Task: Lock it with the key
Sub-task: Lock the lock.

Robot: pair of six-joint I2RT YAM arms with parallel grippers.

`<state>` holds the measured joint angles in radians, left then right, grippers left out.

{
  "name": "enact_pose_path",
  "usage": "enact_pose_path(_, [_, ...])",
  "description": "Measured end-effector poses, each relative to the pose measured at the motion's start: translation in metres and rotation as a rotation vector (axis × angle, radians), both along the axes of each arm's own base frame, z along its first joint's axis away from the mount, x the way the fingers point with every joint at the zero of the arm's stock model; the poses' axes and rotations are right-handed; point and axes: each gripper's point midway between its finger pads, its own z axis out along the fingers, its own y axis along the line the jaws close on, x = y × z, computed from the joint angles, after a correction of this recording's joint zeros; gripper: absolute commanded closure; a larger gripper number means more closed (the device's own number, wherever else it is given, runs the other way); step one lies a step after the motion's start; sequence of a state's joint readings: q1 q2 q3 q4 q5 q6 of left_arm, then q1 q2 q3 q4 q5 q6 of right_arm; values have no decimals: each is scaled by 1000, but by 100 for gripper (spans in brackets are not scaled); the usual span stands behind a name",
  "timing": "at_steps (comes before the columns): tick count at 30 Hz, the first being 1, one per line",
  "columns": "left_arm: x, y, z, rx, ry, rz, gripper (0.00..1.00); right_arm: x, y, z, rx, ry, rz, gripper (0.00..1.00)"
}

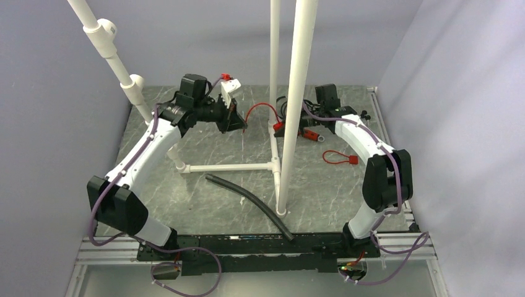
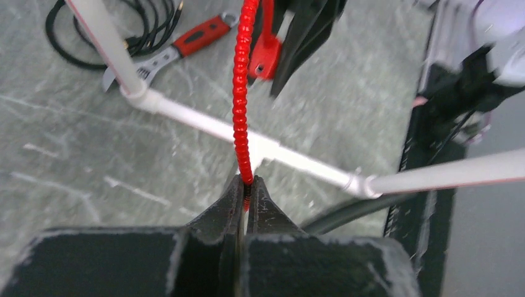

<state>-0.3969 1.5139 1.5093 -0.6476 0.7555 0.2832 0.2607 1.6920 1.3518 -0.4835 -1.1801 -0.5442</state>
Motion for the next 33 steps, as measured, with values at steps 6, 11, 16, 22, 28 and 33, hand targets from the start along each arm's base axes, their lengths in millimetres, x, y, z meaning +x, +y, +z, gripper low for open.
enact_pose_path(6, [0, -26, 33, -242, 52, 32, 100, 6, 19, 19, 72, -30, -15, 100])
enact_pose_path(11, [0, -43, 50, -360, 77, 38, 100, 5, 28, 29, 104, -51, -10, 100])
enact_pose_path(16, [1, -49, 63, -430, 83, 42, 100, -1, 30, 32, 114, -69, 4, 100])
enact_pose_path(22, [3, -51, 76, -478, 70, 43, 100, -8, 34, 38, 125, -88, 29, 100])
enact_pose_path(28, [3, -54, 78, -495, 73, 42, 100, -13, 38, 40, 133, -88, 54, 100])
enact_pose_path(33, [3, -56, 74, -490, 82, 39, 100, -14, 38, 40, 135, -87, 58, 100])
